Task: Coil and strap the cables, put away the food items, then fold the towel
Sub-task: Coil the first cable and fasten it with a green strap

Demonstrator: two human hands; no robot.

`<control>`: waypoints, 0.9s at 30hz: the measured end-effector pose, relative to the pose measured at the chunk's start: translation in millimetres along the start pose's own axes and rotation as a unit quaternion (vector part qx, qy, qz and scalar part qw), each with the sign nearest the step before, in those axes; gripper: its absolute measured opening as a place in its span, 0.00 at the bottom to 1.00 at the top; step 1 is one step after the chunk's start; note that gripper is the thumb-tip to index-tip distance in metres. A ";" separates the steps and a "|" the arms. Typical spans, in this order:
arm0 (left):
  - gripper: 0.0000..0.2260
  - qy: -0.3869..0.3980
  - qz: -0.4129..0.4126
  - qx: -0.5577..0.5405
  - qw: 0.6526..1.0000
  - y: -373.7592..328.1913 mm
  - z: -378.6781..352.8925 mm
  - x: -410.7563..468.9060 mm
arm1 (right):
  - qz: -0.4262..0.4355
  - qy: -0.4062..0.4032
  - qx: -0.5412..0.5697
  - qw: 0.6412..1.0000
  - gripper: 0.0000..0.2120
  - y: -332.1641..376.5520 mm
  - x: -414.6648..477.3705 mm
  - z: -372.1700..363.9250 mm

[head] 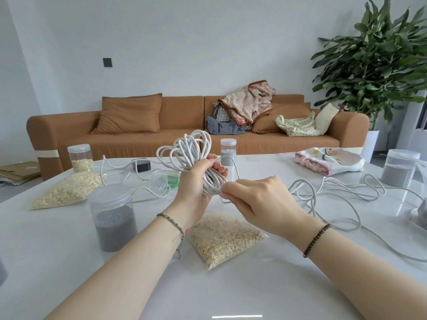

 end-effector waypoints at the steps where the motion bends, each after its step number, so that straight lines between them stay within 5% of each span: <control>1: 0.07 -0.004 0.000 -0.008 1.000 0.6 1.0 0.0 | 0.004 0.003 -0.003 1.000 0.12 1.8 0.1 -0.2; 7: 0.09 -0.040 -0.040 -0.037 0.998 -11.1 3.4 -0.8 | -0.019 0.019 0.033 0.999 0.15 0.7 0.1 -4.3; 16: 0.20 -0.075 -0.105 -0.254 0.958 -55.5 24.8 4.7 | -0.038 0.101 0.038 0.993 0.21 -23.9 -10.6 -25.7; 20: 0.20 -0.062 -0.086 -0.250 0.963 -52.3 22.9 4.9 | -0.061 0.087 0.044 0.993 0.26 -35.1 -10.8 -24.4; 27: 0.15 0.023 0.026 -0.177 0.984 -32.2 -3.6 -3.3 | -0.190 0.076 -0.001 0.979 0.19 -55.5 -12.1 -19.6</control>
Point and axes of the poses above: each hand's wrist, its own x-axis towards the middle knuckle, its own z-axis out of the back of the hand, y = z × x, the point moved 6 cm from there along x, towards the middle knuckle, and after that the axes turned 2 degrees about -x, right-handed, at the moved point
